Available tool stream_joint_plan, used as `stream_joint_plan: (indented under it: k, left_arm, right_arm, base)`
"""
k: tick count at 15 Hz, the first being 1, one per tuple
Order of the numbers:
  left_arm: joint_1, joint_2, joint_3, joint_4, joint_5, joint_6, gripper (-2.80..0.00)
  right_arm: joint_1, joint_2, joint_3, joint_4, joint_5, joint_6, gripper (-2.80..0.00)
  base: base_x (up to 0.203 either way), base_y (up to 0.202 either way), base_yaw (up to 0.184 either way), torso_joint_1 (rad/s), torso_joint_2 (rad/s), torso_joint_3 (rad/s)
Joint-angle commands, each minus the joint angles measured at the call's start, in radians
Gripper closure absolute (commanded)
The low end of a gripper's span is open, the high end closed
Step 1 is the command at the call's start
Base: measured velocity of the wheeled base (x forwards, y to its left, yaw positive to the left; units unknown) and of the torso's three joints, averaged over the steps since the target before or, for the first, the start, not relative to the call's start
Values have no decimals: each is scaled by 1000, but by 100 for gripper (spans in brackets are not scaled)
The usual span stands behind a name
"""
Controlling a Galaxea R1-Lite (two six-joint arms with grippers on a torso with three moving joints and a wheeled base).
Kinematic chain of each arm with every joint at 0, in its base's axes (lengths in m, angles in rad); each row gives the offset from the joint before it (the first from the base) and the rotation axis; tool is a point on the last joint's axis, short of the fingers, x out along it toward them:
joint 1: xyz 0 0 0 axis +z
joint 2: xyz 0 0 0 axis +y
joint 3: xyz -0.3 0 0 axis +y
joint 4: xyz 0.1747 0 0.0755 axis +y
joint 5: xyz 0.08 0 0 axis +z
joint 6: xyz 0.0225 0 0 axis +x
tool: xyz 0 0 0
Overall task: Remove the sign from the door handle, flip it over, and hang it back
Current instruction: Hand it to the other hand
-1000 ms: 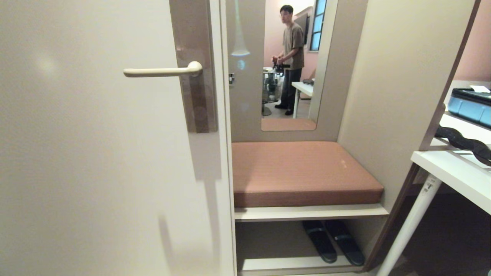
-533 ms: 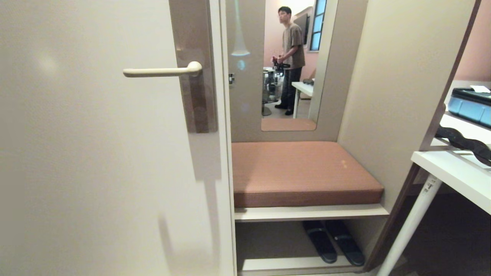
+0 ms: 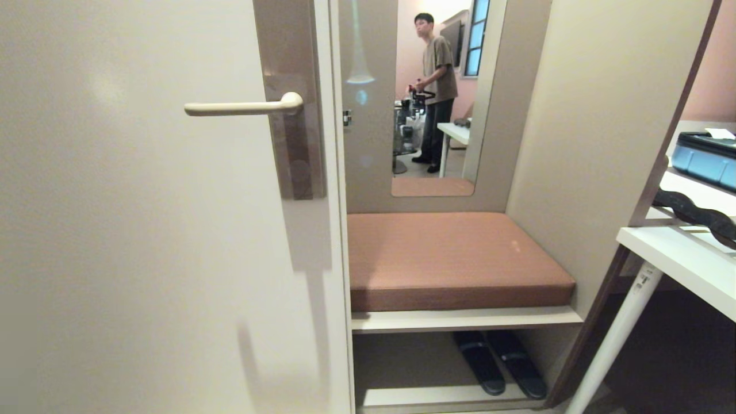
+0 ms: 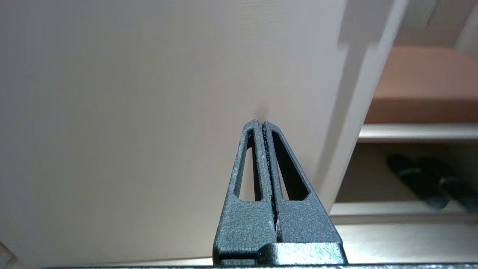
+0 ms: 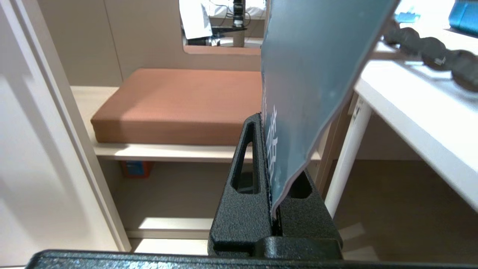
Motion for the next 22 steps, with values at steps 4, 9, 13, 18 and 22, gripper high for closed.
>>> stream_joint_plan:
  k: [4,9,13,18,22]
  left_arm:
    - [0,1,-22,1,-18,19,0]
    - [-3,153,-170,0,-72,10,0]
    - [-120,422,-333,-31,-75,-9,0]
    - [-425,710,-510,-141,-77,-119,0]
    - [-642,850,-575,-243,-76,-219,0]
  right_arm:
    - [2,182,-104,-16,0,-18,0]
    - [2,245,-149,-19,0,-20,0]
    - [2,323,-201,-21,3,-16,0]
    - [3,422,-223,-104,49,-15,0]
    - [3,502,-277,-137,159,-14,0]
  base:
    - [0,0,0,0,0,0]
    - [0,0,0,0,0,0]
    - [0,0,0,0,0,0]
    - [0,0,0,0,0,0]
    - [0,0,0,0,0,0]
